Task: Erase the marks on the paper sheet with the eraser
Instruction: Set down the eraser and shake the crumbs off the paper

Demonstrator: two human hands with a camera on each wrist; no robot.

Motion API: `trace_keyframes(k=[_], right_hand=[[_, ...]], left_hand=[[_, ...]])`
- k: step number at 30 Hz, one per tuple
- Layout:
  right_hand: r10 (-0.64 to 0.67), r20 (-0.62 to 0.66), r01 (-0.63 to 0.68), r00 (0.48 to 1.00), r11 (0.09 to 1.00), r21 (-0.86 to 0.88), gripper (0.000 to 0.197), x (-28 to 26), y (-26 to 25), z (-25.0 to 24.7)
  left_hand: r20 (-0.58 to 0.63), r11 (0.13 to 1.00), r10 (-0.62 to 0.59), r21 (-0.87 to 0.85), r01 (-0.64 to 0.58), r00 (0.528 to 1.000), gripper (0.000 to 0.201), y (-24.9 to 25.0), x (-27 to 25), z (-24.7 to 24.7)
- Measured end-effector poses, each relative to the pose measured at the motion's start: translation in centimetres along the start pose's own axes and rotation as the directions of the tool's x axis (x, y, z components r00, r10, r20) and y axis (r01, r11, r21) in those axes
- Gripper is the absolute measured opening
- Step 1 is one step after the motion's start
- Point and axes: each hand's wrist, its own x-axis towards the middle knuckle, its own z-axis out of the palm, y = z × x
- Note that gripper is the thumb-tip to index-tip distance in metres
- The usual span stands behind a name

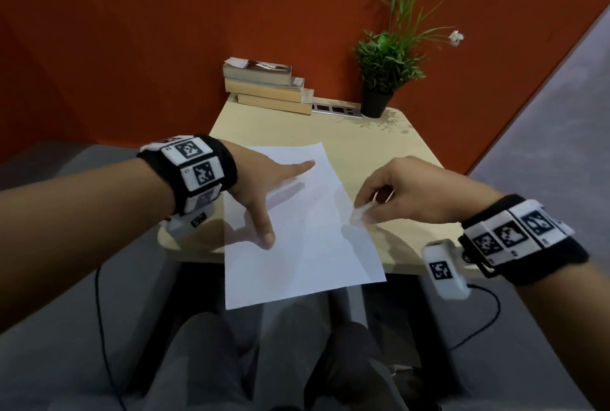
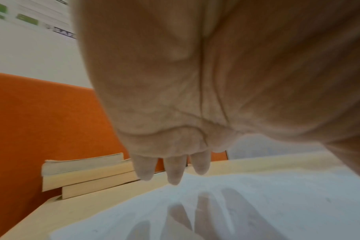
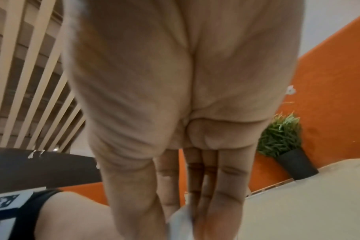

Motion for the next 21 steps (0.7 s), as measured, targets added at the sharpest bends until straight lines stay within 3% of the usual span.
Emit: trace_keyframes(k=[3,6,9,14,21], right_hand=[[0.03,-0.029,-0.03,0.999,1.0,-0.01,0.017,-1.5,1.2,-0.2],[0.063,0.012,-0.062,0.998,0.997,-0.049,0.013,-2.1,1.9,0.4],[0.109,0.04,-0.104,0.993,0.988,-0.112,0.011,-1.6,2.4,1.2],[0.186,-0.031,-0.188,0.982,0.964,-0.188,0.012,1.1,3.1,2.4],[0.264,-0.077,-0.275,0.961,0.927,-0.254,0.023,2.9,2.9,3.5]], left_hand=[[-0.047,0.999,0.003,-0.04,-0.005,0.999,0.144,-1.6,-1.4,-0.8],[-0.11,0.997,-0.078,-0.015,0.076,0.991,0.118,-3.4,-2.9,-1.3],[-0.132,0.994,-0.109,-0.012,0.108,0.985,0.1,-5.0,-3.4,-1.3],[-0.182,0.996,-0.086,-0.012,0.086,0.98,0.074,-5.4,-2.9,-2.0],[-0.293,0.993,-0.11,0.001,0.115,0.95,0.053,-4.6,-0.3,-3.4]])
